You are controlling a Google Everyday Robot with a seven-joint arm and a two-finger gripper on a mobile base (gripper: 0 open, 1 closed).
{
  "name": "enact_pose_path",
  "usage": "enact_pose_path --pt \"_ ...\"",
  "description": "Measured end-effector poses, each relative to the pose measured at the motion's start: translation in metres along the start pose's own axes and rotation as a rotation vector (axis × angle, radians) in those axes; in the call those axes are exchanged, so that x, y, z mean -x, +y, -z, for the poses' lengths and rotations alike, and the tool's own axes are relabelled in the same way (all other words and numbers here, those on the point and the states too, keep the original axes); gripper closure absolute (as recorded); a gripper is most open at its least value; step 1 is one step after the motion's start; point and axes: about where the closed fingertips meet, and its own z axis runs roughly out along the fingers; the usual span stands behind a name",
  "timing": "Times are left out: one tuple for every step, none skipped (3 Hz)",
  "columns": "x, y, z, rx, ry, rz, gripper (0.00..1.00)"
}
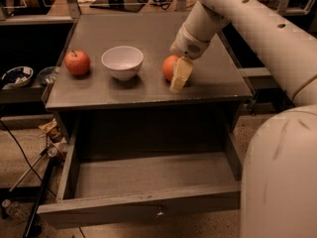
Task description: Place orange into top drawer
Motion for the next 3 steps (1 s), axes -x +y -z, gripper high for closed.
enact_pose_path --pt "-0.0001 0.0001 -0.0001 0.0 0.0 0.0 0.27" --pt "-0.0001 0.0001 -0.0002 0.0 0.0 0.0 0.5" --pt "-0.0001 0.0001 -0.0002 0.0 0.0 0.0 0.81"
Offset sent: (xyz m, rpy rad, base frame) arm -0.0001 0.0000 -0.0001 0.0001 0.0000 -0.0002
